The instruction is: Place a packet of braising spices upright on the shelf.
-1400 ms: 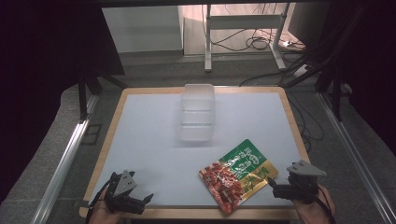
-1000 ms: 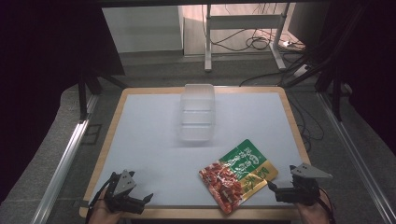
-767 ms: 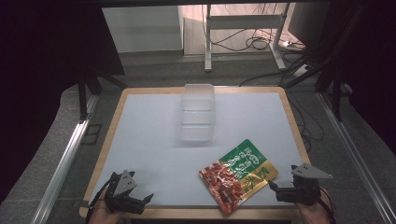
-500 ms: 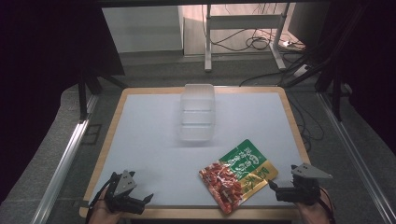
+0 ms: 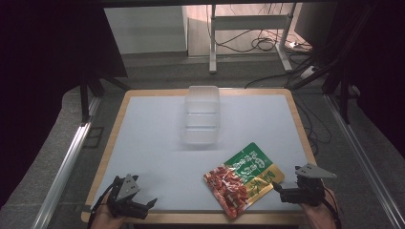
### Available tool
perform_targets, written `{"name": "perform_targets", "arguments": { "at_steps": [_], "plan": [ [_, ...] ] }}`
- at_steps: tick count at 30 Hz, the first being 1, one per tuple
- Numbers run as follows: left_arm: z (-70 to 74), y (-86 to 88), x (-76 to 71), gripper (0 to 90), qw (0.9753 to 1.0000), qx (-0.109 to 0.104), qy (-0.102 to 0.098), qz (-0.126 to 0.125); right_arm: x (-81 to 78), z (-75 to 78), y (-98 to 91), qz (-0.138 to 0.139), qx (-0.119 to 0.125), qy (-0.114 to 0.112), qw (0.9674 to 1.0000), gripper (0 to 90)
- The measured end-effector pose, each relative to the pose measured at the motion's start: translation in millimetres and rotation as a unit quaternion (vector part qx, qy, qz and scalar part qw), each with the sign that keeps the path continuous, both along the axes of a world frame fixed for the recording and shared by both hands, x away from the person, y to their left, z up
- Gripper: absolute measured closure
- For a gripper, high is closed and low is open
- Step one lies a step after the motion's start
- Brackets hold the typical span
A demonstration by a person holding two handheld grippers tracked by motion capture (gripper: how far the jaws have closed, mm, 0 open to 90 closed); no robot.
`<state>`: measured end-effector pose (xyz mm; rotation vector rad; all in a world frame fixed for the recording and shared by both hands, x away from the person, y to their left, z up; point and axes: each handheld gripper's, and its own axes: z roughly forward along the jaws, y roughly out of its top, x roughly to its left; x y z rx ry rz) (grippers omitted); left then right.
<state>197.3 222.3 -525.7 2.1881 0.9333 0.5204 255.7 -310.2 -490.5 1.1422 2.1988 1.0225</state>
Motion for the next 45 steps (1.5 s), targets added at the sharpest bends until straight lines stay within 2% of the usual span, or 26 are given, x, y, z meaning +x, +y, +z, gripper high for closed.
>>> {"name": "perform_targets", "arguments": {
  "at_steps": [10,12,13,18,23,29,31,34,40,44,45],
  "plan": [
    [-0.3,-0.9,-0.1,0.1,1.0,0.003,-0.001,-0.001,5.8,2.3,8.3,0.003,0.001,-0.014,0.9999,0.0],
    [-0.3,-1.0,-0.1,0.1,1.0,0.004,-0.001,-0.002,7.9,2.6,9.0,0.004,0.009,-0.013,0.9999,0.7],
    [-0.3,-1.1,-0.2,0.1,1.0,0.005,-0.001,-0.002,10.3,2.2,9.3,0.005,0.017,-0.009,0.9998,1.2],
    [-0.3,-1.3,-0.2,0.1,1.0,0.005,0.0,-0.002,17.1,-0.3,11.1,0.006,0.014,-0.002,0.9999,2.3],
    [-0.4,-1.5,0.0,0.2,1.0,0.006,0.0,-0.003,24.3,-0.1,13.6,0.012,0.025,0.007,0.9996,3.0],
    [-0.5,-2.3,-0.1,0.3,0.9999,0.011,-0.001,-0.005,35.0,-9.0,21.3,0.017,0.011,0.031,0.9993,0.5],
    [-0.6,-2.4,-0.2,0.3,0.9999,0.012,-0.001,-0.005,39.2,-11.3,23.4,0.013,0.015,0.037,0.9991,0.5],
    [-0.6,-2.7,-0.2,0.4,0.9999,0.013,-0.001,-0.005,42.8,-12.7,25.4,0.013,0.021,0.033,0.9991,0.5],
    [-0.8,-3.0,-0.1,0.5,0.9999,0.014,-0.002,-0.005,54.3,-15.2,31.2,0.017,0.008,0.039,0.9991,1.5],
    [-0.9,-3.0,-0.2,0.6,0.9999,0.015,-0.002,-0.005,65.7,-20.4,34.1,0.008,-0.004,0.064,0.9979,7.0],
    [-0.9,-3.0,-0.2,0.6,0.9999,0.015,-0.002,-0.005,65.7,-20.4,34.1,0.008,-0.004,0.064,0.9979,7.0]
  ]
}}
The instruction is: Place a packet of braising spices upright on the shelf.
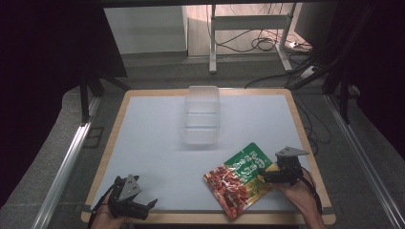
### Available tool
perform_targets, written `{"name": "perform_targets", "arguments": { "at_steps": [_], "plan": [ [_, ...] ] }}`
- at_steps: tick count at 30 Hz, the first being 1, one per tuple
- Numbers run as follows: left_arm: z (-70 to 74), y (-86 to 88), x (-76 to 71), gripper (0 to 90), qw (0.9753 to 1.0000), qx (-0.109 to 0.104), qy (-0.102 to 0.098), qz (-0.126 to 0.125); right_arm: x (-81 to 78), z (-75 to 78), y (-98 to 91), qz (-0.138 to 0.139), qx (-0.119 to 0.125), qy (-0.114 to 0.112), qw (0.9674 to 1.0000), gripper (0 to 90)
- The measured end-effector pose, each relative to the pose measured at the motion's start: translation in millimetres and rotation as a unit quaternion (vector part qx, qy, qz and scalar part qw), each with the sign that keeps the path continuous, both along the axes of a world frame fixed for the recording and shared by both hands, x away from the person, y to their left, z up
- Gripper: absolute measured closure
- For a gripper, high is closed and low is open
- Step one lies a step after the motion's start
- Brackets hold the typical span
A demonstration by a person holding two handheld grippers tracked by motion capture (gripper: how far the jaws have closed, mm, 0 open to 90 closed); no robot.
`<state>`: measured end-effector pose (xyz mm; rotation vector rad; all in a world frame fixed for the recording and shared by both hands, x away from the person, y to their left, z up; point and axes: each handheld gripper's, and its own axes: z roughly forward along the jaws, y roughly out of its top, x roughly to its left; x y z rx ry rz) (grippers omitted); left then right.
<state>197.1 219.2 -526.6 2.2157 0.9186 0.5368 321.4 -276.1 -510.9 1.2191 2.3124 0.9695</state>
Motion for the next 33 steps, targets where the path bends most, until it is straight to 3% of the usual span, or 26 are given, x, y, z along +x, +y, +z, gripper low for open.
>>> {"name": "perform_targets", "arguments": {
  "at_steps": [5,17,22,30,33],
  "plan": [
    [0.0,-0.1,0.0,0.7,1.0,0.001,0.001,0.0,9.2,-1.3,1.3,0.007,0.005,0.017,0.9998,15.1],
    [-0.1,-0.7,-0.2,0.8,1.0,0.002,0.0,-0.001,21.0,-0.2,9.8,0.032,-0.006,0.03,0.999,40.5],
    [-0.1,-1.1,-0.3,0.9,1.0,0.004,0.0,-0.002,16.8,7.2,16.5,0.043,-0.018,0.008,0.9989,47.8],
    [-0.3,-1.7,-0.4,0.9,1.0,0.009,-0.002,-0.002,14.2,13.2,15.5,0.06,0.02,0.027,0.9976,57.3],
    [-0.4,-2.0,-0.4,1.0,0.9999,0.011,-0.002,-0.002,13.6,7.7,22.5,0.073,-0.011,0.037,0.9966,57.8]
  ]
}}
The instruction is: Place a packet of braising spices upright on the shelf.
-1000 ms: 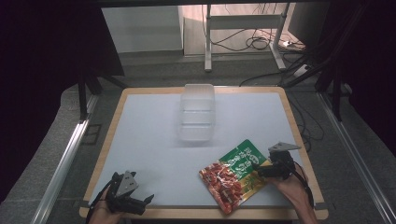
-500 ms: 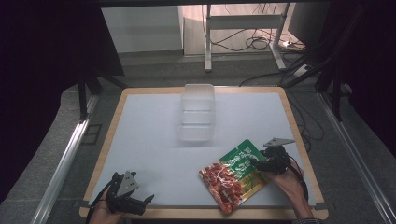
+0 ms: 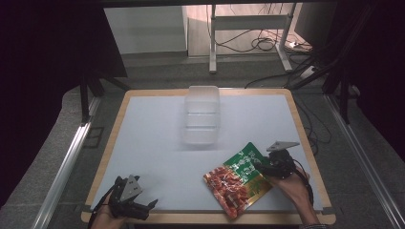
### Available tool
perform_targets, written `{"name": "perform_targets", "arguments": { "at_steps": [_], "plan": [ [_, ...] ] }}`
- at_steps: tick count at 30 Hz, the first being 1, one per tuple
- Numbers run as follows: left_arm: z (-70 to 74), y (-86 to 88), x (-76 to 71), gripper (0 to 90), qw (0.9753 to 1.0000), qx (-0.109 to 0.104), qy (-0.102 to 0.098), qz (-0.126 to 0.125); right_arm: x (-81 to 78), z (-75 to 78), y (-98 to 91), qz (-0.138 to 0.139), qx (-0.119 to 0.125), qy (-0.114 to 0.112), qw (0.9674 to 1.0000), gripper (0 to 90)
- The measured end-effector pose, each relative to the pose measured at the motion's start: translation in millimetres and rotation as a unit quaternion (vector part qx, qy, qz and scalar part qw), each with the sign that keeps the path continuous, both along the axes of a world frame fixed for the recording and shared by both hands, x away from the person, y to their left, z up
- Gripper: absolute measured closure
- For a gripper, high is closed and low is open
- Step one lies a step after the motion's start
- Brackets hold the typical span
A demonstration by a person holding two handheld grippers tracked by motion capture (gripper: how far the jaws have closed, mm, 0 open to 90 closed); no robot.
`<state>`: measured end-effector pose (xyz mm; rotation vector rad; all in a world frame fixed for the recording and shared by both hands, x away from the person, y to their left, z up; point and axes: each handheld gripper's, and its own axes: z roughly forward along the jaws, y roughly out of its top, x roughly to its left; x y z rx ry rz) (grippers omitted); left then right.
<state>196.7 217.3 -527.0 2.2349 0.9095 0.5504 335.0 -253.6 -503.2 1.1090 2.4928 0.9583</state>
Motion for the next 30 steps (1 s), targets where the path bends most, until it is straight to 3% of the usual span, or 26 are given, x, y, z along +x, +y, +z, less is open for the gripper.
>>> {"name": "perform_targets", "arguments": {
  "at_steps": [5,9,10,12,16,20,25,30],
  "plan": [
    [-0.1,-0.6,-0.2,1.0,1.0,0.003,0.0,-0.001,0.0,-1.2,7.8,0.005,-0.015,-0.002,0.9999,59.7],
    [-0.1,-0.9,-0.3,1.0,1.0,0.006,0.0,-0.002,0.3,-1.1,8.3,-0.001,-0.023,0.0,0.9997,80.1],
    [-0.1,-1.0,-0.2,1.1,1.0,0.006,0.0,-0.002,0.4,1.0,7.5,-0.001,-0.015,0.003,0.9999,87.1],
    [-0.2,-1.2,-0.3,1.1,1.0,0.007,-0.001,-0.002,0.3,1.7,7.9,-0.002,-0.009,0.007,0.9999,88.1],
    [-0.2,-1.3,-0.4,1.1,1.0,0.007,-0.001,-0.001,-1.5,5.0,12.9,-0.006,-0.023,0.004,0.9997,88.6],
    [-0.2,-1.0,-0.3,1.0,1.0,0.006,-0.001,0.0,-2.6,12.3,12.4,-0.009,-0.013,0.003,0.9999,88.7],
    [0.1,-0.1,-0.2,0.8,1.0,0.001,-0.002,0.003,-8.6,28.1,13.2,0.004,0.001,-0.017,0.9998,88.4],
    [0.3,1.1,-0.1,0.6,0.9999,-0.007,-0.001,0.007,-12.5,37.5,15.8,0.013,0.0,-0.033,0.9994,88.2]
  ]
}}
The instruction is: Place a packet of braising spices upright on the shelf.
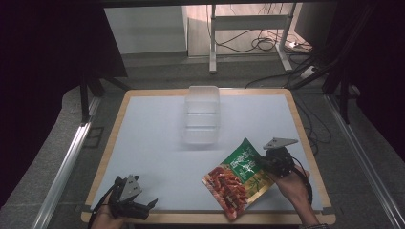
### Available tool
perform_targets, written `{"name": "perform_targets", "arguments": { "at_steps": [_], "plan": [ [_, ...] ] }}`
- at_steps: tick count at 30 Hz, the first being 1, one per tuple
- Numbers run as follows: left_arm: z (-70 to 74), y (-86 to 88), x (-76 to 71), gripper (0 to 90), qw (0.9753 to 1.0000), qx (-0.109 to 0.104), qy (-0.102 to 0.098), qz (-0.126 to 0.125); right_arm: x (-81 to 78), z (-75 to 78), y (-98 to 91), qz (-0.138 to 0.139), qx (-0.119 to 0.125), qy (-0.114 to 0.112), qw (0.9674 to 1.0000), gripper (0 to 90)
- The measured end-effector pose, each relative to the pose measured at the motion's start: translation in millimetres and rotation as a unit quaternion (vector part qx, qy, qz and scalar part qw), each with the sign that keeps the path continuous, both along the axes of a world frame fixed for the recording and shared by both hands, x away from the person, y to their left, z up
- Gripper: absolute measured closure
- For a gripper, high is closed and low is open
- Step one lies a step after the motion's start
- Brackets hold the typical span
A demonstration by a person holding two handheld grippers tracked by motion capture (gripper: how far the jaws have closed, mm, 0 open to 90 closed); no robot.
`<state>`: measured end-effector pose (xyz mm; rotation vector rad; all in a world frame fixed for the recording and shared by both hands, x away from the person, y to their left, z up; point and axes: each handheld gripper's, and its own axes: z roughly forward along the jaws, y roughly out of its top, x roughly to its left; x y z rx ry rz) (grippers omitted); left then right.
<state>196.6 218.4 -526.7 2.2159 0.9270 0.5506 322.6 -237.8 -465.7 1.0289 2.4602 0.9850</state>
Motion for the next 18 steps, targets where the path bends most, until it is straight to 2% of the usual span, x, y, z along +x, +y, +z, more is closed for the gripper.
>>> {"name": "perform_targets", "arguments": {
  "at_steps": [6,18],
  "plan": [
    [0.3,1.4,0.3,0.3,1.0,-0.007,0.001,0.005,-2.2,14.2,5.7,0.005,0.026,-0.011,0.9996,88.1],
    [0.3,0.9,0.1,0.3,1.0,-0.001,-0.001,0.003,-5.8,45.3,17.2,0.041,0.062,-0.009,0.9972,88.7]
  ]
}}
